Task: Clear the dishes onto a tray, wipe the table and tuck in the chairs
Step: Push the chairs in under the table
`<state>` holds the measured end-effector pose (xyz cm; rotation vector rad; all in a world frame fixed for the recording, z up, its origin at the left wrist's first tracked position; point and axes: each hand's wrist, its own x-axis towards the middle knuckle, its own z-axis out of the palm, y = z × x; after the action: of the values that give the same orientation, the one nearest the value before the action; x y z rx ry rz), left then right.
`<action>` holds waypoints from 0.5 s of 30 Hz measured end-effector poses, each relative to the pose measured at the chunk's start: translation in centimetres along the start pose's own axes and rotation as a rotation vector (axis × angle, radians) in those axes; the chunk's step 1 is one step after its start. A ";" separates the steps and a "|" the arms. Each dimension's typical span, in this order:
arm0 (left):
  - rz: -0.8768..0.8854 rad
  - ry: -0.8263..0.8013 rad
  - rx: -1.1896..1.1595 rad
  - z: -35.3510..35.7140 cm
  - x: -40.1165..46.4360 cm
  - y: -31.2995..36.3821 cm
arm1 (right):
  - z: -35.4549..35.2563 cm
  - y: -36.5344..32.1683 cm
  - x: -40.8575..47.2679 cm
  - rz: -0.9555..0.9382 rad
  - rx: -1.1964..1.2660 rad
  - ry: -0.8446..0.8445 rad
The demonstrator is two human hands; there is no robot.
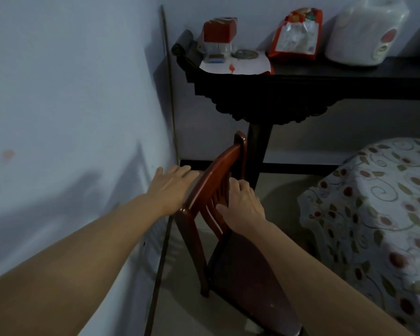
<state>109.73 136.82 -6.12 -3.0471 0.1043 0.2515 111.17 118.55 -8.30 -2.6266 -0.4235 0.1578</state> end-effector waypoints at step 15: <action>0.431 0.074 0.202 4.3 18.5 -4.6 | 8.1 -3.3 11.4 0.354 0.120 -0.086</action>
<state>127.58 140.60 -13.11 -2.7981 0.7449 0.1418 119.60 128.50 -14.37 -2.5599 0.0280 0.3983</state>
